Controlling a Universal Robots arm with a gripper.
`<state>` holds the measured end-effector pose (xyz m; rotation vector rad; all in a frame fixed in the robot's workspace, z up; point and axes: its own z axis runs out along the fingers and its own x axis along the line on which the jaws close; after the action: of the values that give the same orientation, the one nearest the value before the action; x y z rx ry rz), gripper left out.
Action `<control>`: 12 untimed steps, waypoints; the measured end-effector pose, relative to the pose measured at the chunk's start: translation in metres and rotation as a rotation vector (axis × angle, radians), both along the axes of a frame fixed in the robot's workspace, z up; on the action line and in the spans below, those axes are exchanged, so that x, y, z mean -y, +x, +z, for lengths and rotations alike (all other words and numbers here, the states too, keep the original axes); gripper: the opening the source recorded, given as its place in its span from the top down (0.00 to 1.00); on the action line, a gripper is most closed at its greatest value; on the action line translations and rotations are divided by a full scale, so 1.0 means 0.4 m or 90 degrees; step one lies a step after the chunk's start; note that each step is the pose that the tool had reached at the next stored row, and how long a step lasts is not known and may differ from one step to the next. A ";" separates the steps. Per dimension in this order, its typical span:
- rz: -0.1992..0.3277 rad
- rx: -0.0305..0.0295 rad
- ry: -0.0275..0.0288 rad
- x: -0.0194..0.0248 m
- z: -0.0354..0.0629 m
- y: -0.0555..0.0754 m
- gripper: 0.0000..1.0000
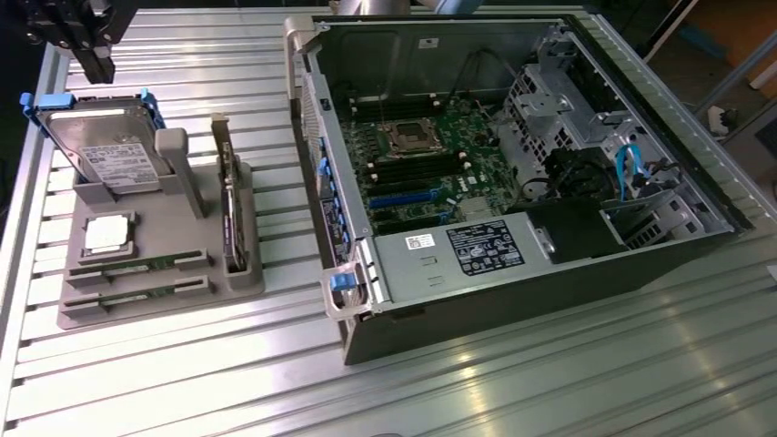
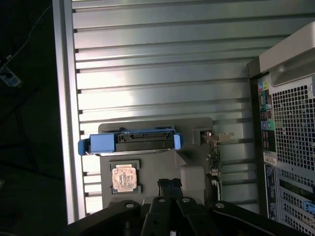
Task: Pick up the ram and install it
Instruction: 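Reach for the ram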
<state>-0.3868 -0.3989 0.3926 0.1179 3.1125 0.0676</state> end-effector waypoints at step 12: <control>0.000 0.0000 0.0000 0.013 0.000 0.000 0.89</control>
<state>-0.3868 -0.4042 0.3926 0.1180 3.1125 0.0677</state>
